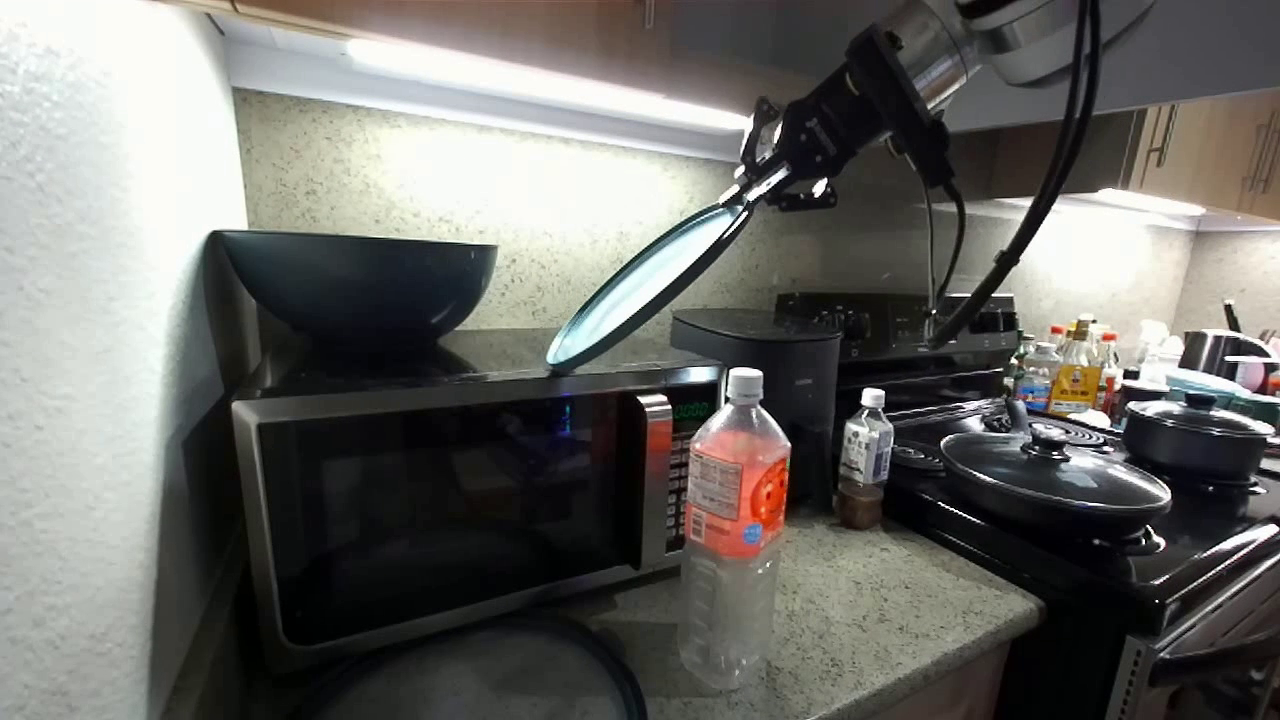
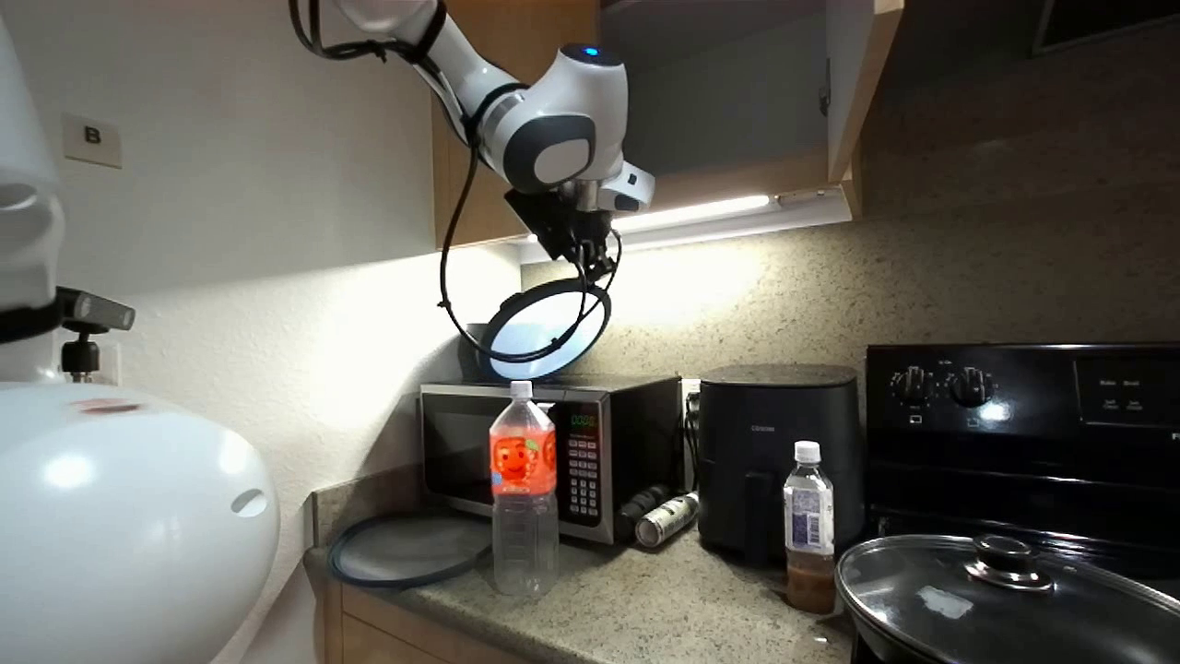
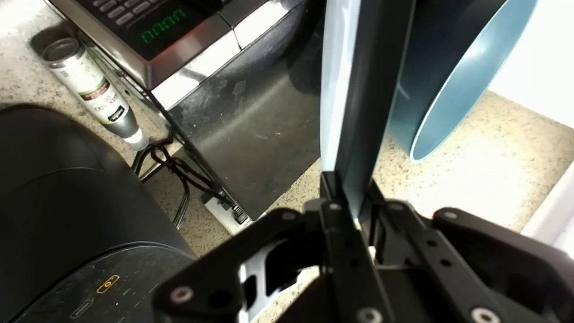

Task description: Take the lid out of the cupboard and place it on the microwave

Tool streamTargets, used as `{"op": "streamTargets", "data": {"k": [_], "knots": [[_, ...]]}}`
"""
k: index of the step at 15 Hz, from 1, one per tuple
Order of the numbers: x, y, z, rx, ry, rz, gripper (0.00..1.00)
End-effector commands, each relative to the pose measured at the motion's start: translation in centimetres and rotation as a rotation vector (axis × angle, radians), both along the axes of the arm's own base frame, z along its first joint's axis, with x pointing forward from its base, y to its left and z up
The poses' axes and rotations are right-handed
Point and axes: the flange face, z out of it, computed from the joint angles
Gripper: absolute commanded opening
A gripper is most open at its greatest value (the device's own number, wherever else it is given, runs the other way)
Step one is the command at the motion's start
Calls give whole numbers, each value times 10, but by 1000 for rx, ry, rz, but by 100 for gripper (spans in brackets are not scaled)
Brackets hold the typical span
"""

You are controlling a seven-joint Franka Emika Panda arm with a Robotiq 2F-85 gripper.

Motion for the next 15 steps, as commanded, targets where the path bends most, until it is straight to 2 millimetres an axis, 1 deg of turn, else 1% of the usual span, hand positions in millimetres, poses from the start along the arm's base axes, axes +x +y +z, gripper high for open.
{"op": "streamTargets", "data": {"k": [1,7,10,12,15], "knots": [[23,2,-14,15,-22,-109,3],[54,13,-39,15,-26,-207,3],[70,13,-53,-12,-21,-233,3],[81,12,-65,-39,-7,-252,3],[93,9,-88,-116,46,-268,3]]}}
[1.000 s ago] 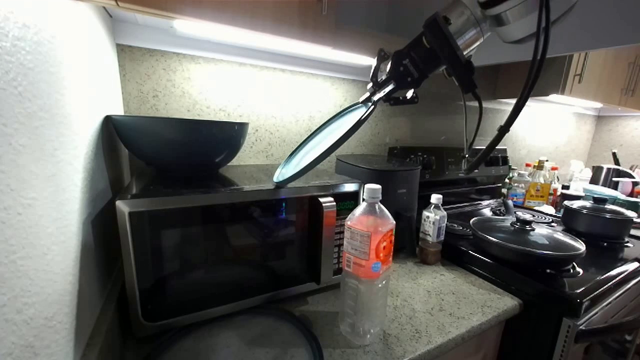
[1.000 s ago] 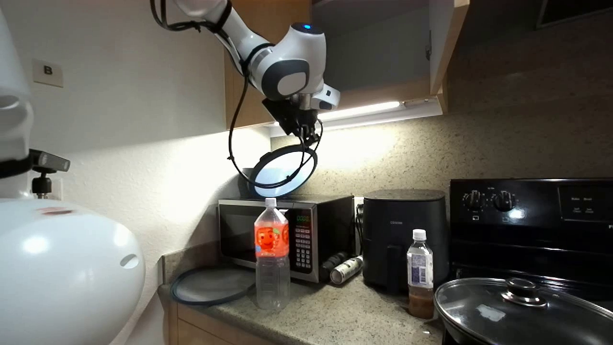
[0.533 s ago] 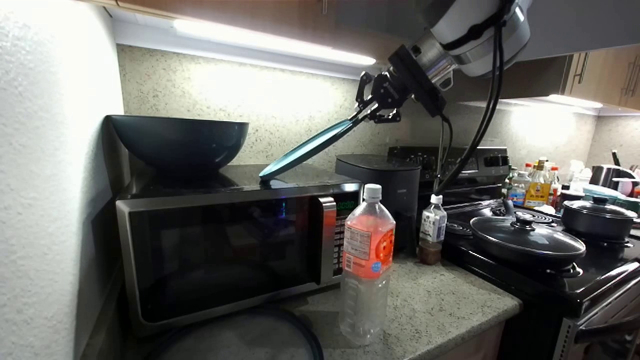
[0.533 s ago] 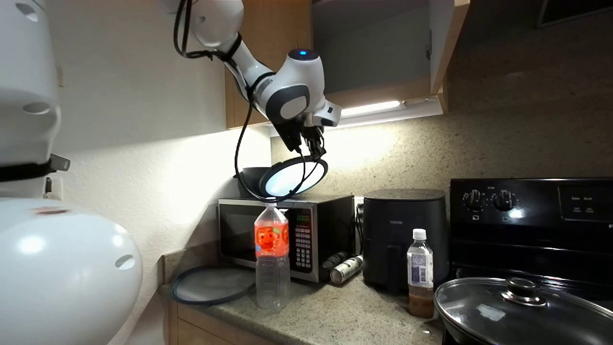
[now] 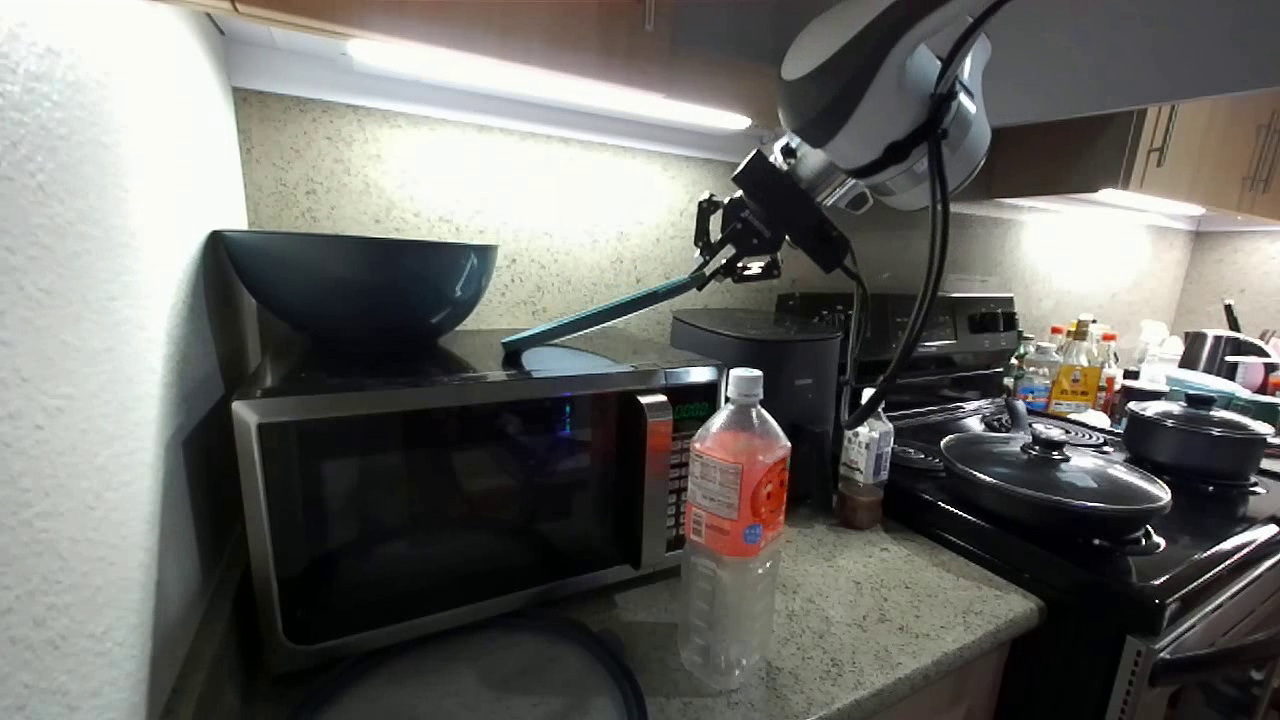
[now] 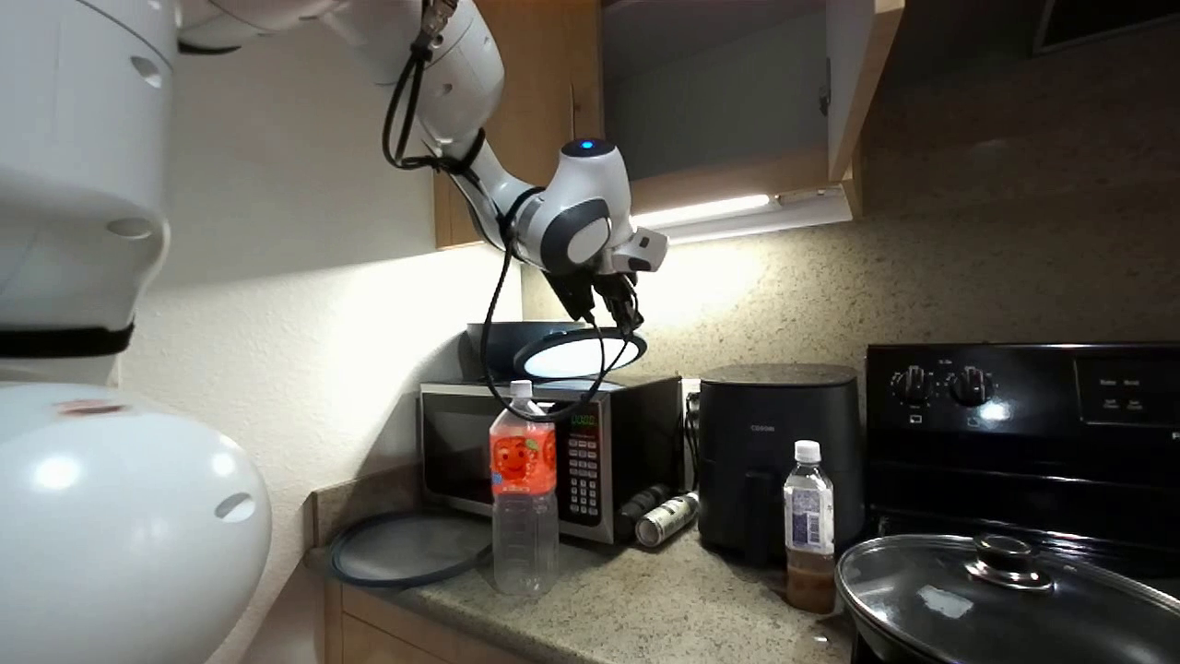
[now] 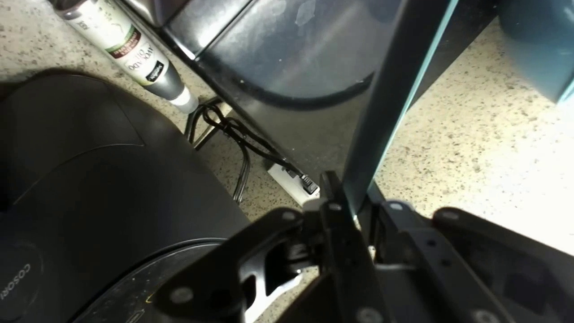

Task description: Take the lid out of the cupboard and place it on the microwave

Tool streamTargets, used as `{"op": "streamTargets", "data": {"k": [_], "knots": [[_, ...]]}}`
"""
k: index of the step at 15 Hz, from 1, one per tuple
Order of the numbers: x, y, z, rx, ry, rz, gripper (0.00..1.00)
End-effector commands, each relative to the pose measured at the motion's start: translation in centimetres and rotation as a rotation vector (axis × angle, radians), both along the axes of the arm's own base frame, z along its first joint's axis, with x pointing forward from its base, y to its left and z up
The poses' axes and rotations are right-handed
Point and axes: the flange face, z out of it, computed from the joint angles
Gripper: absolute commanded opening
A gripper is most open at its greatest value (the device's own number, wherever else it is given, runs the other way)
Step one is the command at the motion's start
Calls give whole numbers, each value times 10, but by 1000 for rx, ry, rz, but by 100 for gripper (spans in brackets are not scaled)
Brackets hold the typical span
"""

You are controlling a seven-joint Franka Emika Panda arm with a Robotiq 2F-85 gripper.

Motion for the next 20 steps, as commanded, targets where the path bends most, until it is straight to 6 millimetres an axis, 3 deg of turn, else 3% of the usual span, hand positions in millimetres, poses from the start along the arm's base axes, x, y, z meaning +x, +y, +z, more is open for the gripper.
{"op": "streamTargets", "data": {"k": [1,2,3,4,8,13,15,19,20], "knots": [[17,-3,-20,-71,39,-32,3],[20,-3,-25,-101,57,-28,3],[22,-4,-29,-121,69,-31,37],[23,-4,-30,-142,75,-30,38],[28,-3,-30,-190,87,-35,63],[26,-5,-8,-185,74,-44,95],[14,-5,14,-167,44,-37,100],[-28,-9,78,-115,-48,-36,100],[5,-5,55,-138,-41,-42,100]]}}
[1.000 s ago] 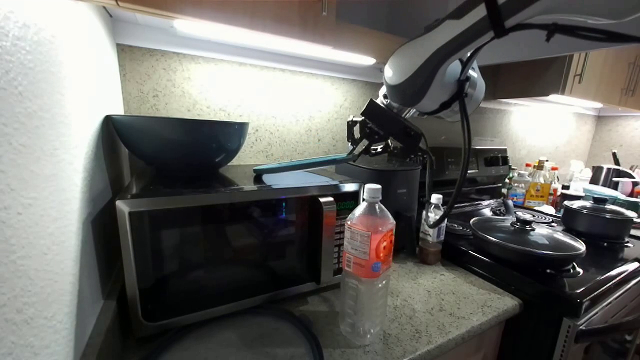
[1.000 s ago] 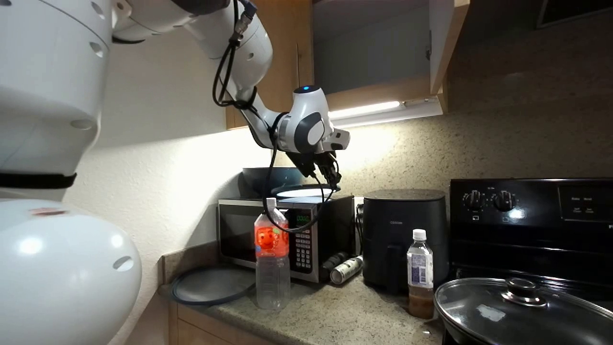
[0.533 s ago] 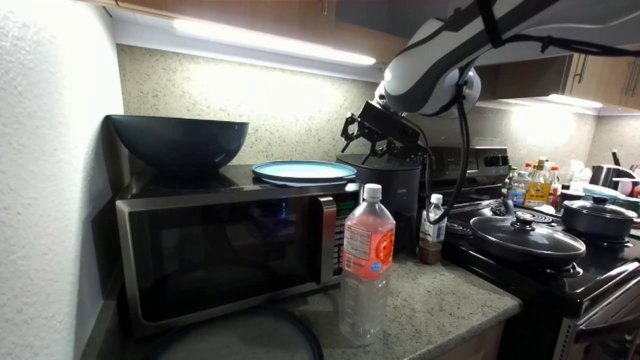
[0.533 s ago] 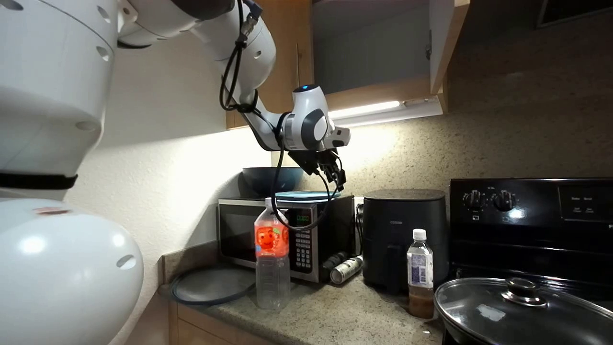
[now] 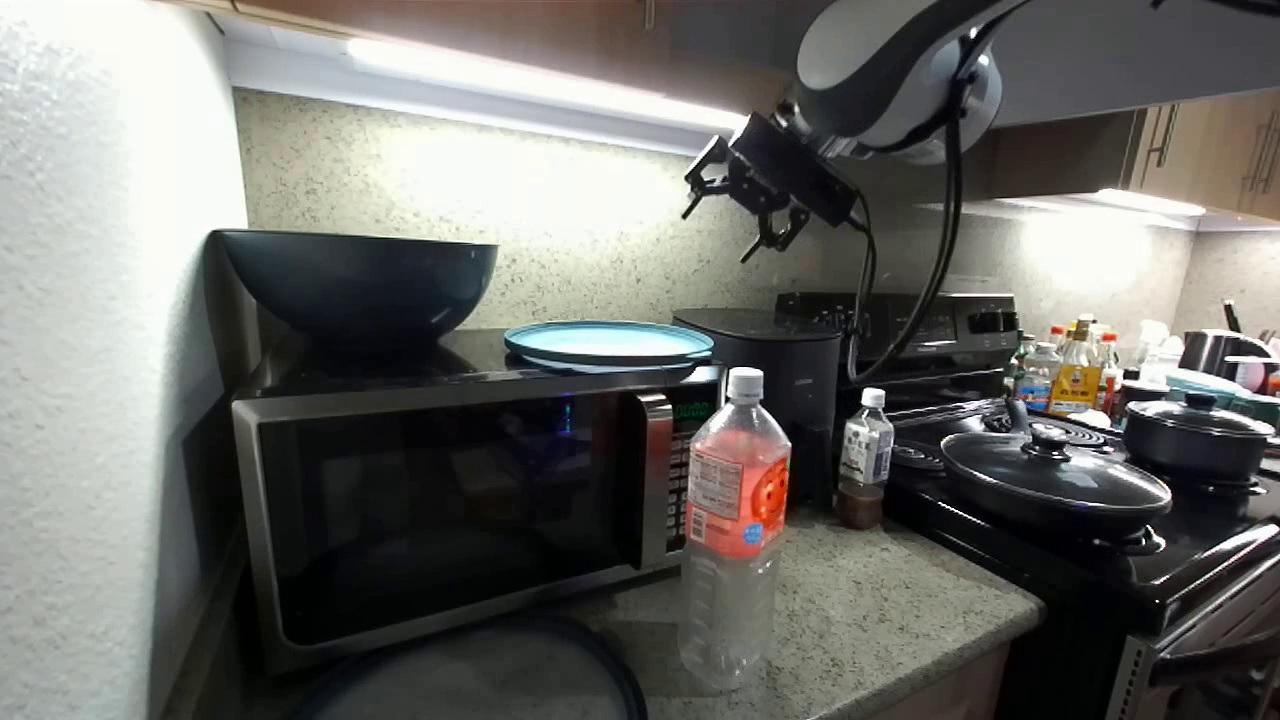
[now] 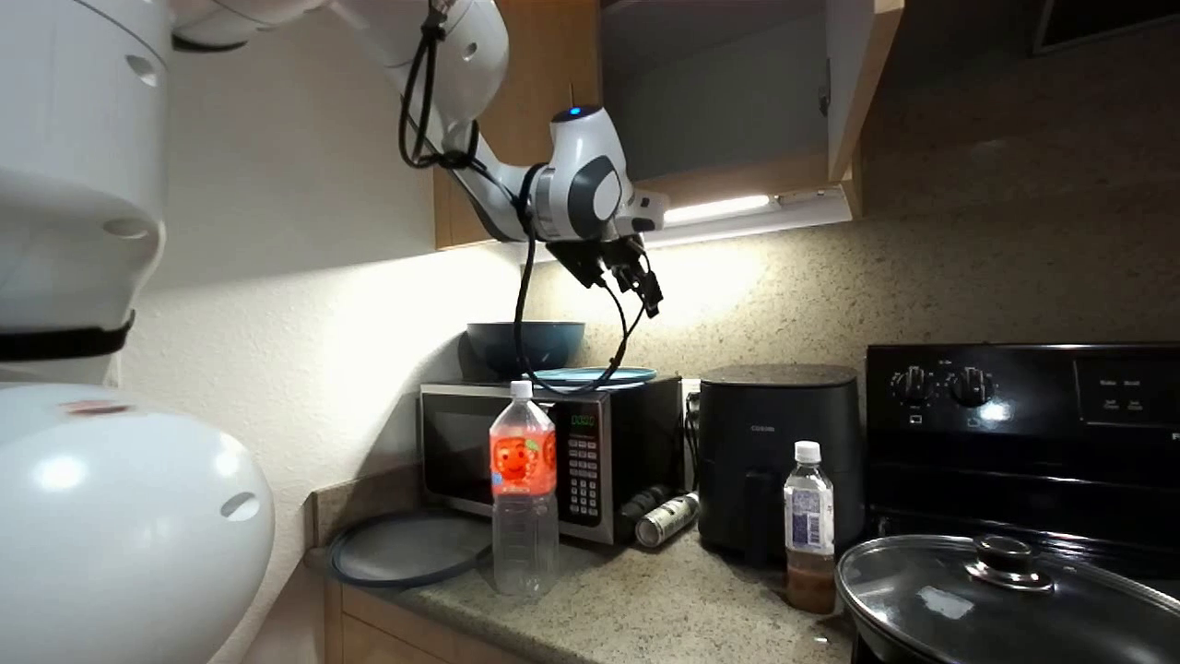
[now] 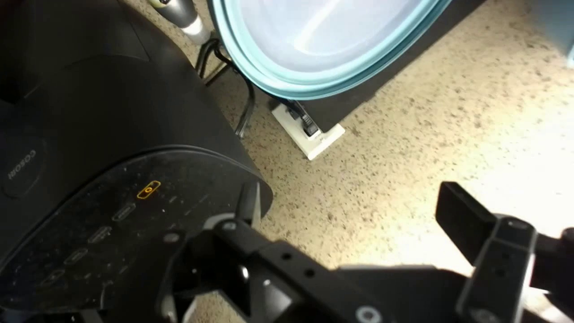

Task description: Take the lid out of the cupboard and place it on the microwave

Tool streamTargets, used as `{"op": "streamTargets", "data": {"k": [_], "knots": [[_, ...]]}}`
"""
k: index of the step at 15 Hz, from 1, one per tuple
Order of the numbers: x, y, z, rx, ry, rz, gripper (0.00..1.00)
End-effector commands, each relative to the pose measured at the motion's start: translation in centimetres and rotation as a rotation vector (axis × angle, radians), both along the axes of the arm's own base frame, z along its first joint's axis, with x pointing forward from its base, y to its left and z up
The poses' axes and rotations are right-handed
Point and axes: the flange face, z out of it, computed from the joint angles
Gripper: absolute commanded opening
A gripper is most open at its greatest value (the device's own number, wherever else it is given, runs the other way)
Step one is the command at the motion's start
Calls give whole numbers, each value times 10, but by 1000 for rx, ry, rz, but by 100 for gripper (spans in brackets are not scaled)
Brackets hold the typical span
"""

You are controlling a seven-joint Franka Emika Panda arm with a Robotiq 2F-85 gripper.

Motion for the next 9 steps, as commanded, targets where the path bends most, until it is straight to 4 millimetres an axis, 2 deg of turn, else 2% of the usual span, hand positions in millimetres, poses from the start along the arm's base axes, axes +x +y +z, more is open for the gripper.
{"op": "streamTargets", "data": {"k": [1,3,9], "knots": [[-9,-1,15,9,-13,0,100],[-24,-3,30,16,-20,3,100],[-27,-3,22,15,-4,3,100]]}}
